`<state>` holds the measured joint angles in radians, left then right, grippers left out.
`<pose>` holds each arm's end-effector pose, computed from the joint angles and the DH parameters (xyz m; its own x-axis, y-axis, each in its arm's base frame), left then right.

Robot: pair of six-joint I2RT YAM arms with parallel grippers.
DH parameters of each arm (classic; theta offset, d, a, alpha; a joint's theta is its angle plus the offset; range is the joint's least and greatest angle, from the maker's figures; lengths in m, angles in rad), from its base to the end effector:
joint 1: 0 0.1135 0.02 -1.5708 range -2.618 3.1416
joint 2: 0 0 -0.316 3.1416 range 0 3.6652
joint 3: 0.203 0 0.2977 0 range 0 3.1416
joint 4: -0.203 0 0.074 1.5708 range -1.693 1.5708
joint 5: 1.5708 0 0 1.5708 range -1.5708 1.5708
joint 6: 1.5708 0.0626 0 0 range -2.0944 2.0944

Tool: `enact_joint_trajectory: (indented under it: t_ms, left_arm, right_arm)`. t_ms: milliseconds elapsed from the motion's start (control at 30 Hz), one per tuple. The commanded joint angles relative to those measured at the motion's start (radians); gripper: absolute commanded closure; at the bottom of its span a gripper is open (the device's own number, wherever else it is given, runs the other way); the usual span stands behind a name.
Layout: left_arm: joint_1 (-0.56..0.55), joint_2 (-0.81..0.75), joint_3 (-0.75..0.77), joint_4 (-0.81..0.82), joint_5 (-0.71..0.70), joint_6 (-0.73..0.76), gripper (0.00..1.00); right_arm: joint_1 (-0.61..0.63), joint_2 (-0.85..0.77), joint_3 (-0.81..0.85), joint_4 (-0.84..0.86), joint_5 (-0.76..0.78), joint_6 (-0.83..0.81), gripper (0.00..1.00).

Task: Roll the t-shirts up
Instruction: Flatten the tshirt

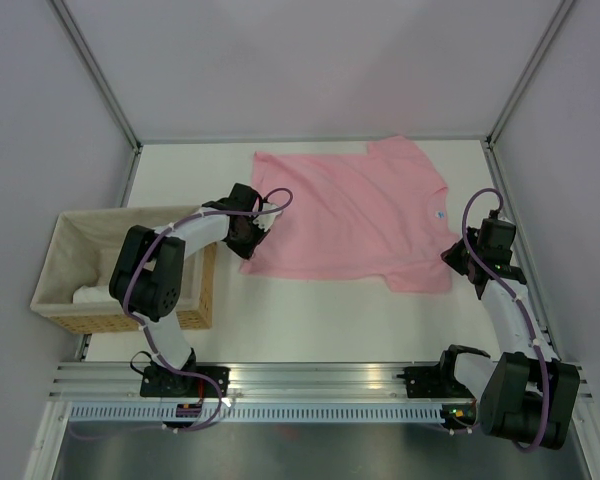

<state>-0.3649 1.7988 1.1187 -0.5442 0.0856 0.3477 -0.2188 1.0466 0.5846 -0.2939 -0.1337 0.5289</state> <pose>0.3738 -0.1485 0.1564 -0.6957 0.6292 -0.3467 0.6592 0.7509 0.0401 0.2445 -0.0458 0.2175 -0.5173 0.6273 -0.5821 0.4419 0.7783 0.4461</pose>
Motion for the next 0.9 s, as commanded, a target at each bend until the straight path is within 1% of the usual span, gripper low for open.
enact_joint_trajectory:
  t_ms: [0,200,367,567,667,767,867]
  left_arm:
    - [0.003,-0.016,-0.008,-0.013,0.017,-0.018,0.97]
    - [0.004,-0.061,-0.013,-0.013,0.0,-0.016,0.98]
    - [0.026,-0.159,-0.016,-0.01,0.006,-0.007,0.98]
    - [0.076,-0.301,-0.097,-0.016,0.046,0.017,0.98]
    - [0.081,-0.34,-0.135,-0.034,0.063,0.043,0.98]
    - [0.086,-0.355,-0.174,-0.033,0.074,0.06,0.98]
    - [0.089,-0.337,-0.209,-0.042,0.126,0.079,0.98]
  right_arm:
    - [-0.004,-0.019,0.011,0.006,0.014,-0.01,1.0]
    - [-0.004,-0.022,0.021,0.001,0.016,-0.012,1.0]
    - [-0.004,-0.023,0.029,-0.008,0.017,-0.004,1.0]
    - [-0.005,-0.02,0.001,0.004,0.017,0.011,1.0]
    - [-0.005,-0.017,-0.002,0.007,0.013,0.014,1.0]
    - [-0.005,-0.022,0.0,0.004,0.011,0.014,1.0]
    - [-0.005,-0.028,-0.012,0.007,-0.009,0.017,1.0]
